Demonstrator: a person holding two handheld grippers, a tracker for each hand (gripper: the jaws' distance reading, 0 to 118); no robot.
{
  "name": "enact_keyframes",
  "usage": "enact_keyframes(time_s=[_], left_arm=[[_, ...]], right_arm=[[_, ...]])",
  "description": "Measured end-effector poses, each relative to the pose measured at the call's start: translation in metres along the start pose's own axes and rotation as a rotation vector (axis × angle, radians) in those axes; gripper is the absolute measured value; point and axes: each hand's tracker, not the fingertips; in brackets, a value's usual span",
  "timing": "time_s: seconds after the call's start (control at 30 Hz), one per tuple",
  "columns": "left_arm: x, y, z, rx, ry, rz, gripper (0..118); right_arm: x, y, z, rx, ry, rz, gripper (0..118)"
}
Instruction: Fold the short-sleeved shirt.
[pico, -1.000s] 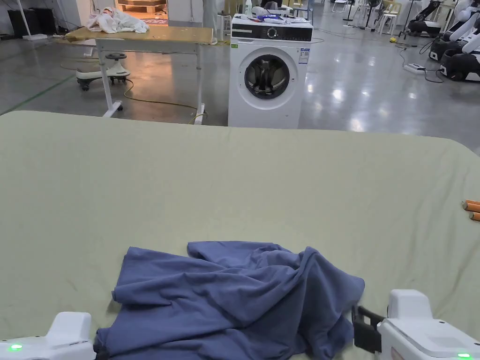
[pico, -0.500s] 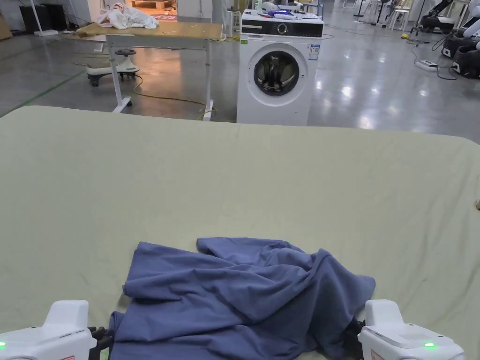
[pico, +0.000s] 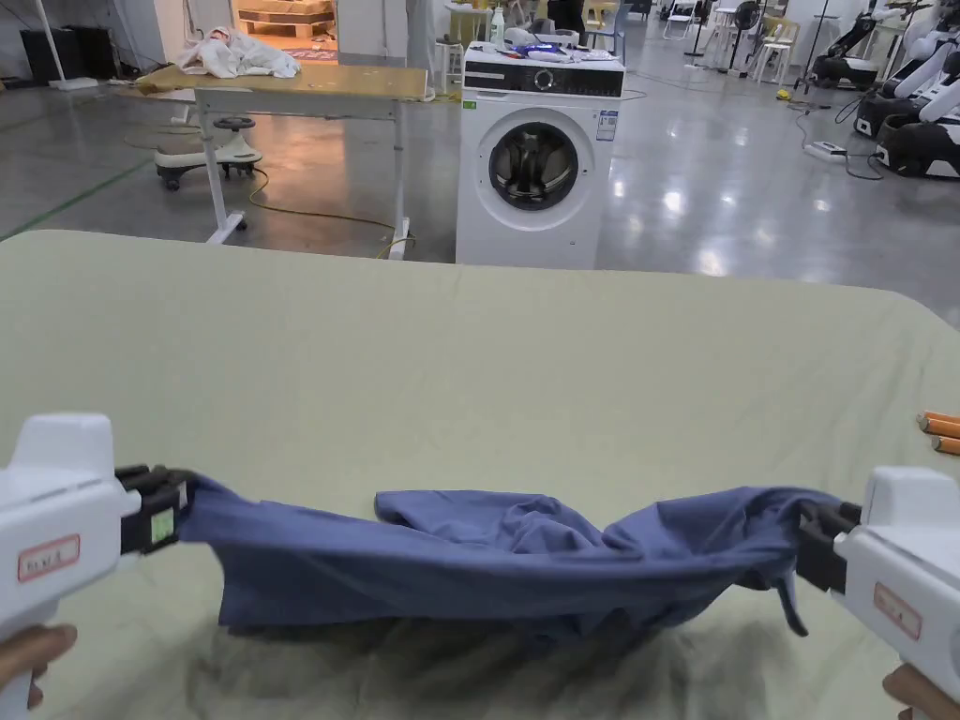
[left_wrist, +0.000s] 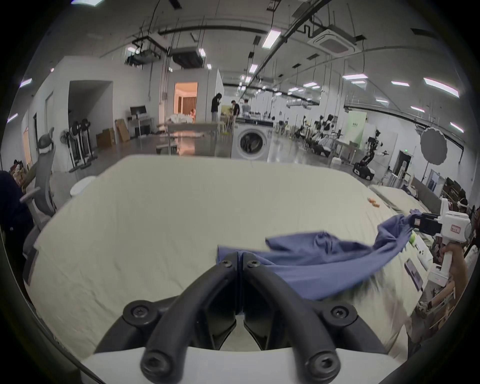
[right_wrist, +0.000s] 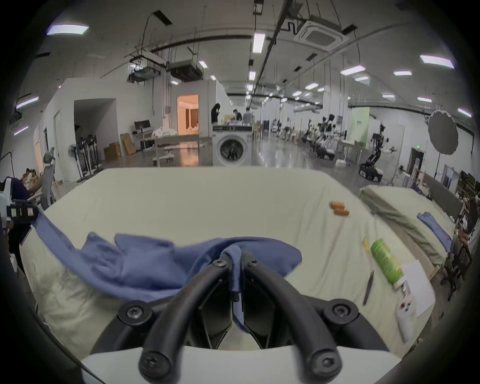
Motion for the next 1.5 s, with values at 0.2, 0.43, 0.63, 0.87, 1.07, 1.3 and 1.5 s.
enact_keyframes(time_s=[0.2,0.43,0.63,0.87,1.07,1.3,1.5], left_arm=[[0.003,0.076,0.004,0.117,-0.004,0.0,0],[0.014,0.152,0.002,0.23,0.046,-0.026,0],[0.015,0.203,-0.001,0.288,0.079,-0.042,0],[0.019,0.259,-0.011,0.319,0.122,-0.078,0],[0.022,0.306,-0.019,0.338,0.145,-0.086,0],[0.018,0.355,-0.016,0.4,0.165,-0.09,0],[0.018,0.39,-0.01,0.454,0.173,-0.083,0]], right_arm=[[0.002,0.062,0.007,0.135,-0.031,0.019,3],[-0.011,0.137,0.003,0.266,-0.073,0.032,3],[-0.018,0.192,0.0,0.336,-0.098,0.048,3],[-0.025,0.249,-0.009,0.386,-0.128,0.052,3],[-0.026,0.295,-0.02,0.406,-0.145,0.051,3],[-0.025,0.353,-0.021,0.484,-0.183,0.067,3],[-0.025,0.401,-0.02,0.52,-0.192,0.044,3]])
